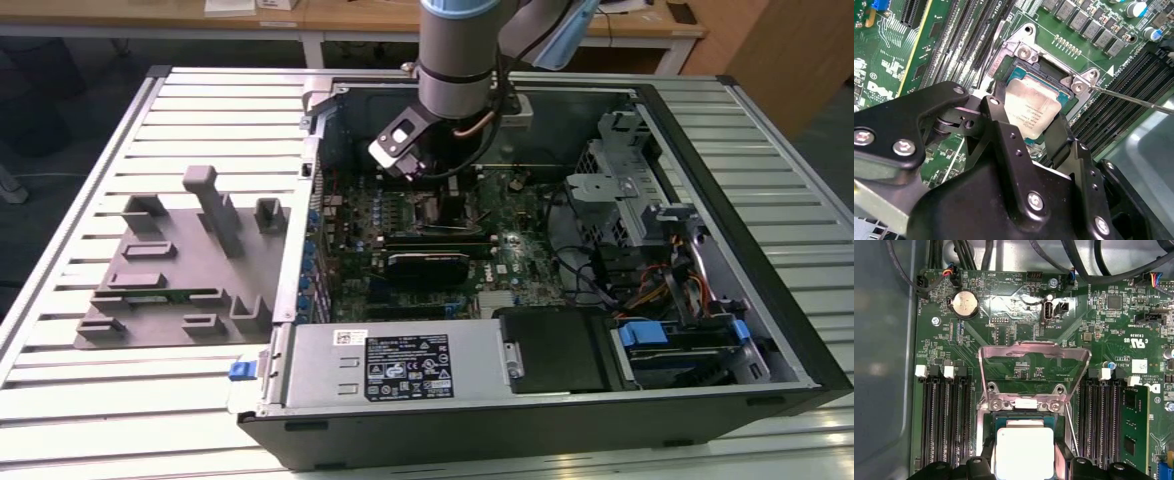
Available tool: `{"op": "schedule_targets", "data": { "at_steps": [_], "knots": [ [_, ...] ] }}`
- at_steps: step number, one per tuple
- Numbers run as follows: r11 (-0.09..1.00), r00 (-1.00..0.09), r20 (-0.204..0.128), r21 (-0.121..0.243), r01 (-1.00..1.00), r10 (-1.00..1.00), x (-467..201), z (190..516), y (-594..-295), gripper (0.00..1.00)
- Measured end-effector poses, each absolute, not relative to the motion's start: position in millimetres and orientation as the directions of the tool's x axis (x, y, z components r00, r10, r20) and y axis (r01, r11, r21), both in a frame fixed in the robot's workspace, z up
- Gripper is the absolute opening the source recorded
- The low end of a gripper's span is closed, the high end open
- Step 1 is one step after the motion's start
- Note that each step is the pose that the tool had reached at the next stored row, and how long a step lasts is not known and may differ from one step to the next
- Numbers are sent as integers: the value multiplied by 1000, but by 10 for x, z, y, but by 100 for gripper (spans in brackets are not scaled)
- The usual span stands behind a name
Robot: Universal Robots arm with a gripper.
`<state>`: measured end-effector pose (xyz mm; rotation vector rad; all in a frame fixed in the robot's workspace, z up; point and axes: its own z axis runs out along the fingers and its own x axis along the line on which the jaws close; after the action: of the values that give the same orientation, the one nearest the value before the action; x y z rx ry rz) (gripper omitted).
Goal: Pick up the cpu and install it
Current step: 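Place the cpu into insertion slot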
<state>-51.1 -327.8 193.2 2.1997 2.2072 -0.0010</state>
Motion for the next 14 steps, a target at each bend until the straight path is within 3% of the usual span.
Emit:
{"op": "schedule_targets", "data": {
  "at_steps": [14],
  "knots": [
    [-6, 6, -18, 17, 1000, 1000, -516, 1916, -3277, 55]
  ]
}}
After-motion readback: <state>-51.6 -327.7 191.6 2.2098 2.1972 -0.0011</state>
